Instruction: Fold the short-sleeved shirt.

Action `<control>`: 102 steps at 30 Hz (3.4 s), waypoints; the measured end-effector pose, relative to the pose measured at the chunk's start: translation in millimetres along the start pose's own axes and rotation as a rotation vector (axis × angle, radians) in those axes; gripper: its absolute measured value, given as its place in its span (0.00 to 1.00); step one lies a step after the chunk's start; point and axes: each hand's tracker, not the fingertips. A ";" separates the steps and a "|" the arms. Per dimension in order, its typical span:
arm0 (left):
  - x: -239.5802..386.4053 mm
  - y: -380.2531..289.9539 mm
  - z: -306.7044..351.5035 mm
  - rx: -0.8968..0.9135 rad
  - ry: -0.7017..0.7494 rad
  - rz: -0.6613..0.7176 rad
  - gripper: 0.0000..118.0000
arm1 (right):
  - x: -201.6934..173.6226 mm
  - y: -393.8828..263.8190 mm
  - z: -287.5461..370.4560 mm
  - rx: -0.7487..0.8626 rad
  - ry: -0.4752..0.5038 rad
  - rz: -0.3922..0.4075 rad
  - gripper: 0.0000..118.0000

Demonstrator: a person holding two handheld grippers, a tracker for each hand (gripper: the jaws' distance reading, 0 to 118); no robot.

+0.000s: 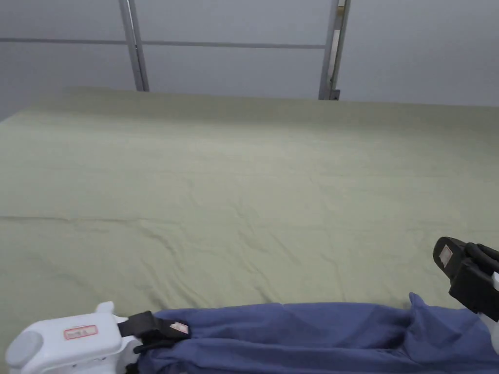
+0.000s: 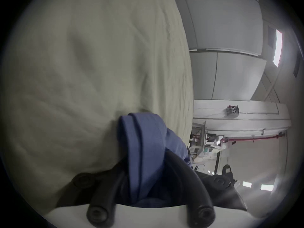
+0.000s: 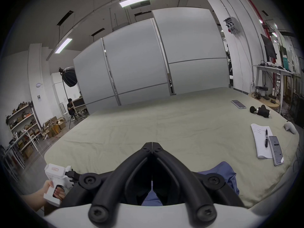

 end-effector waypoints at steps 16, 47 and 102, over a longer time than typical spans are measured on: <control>67.1 38.2 49.0 0.144 0.335 -0.588 0.09 | 2.5 -2.4 13.0 0.020 0.025 -0.002 0.02; 101.2 -113.4 -117.4 -0.016 0.180 -0.794 0.01 | 46.5 -16.2 44.6 0.005 -0.048 -0.053 0.02; 151.9 -77.3 -70.0 0.255 0.144 -0.813 0.37 | 63.8 -28.6 54.4 -0.005 -0.062 -0.121 0.02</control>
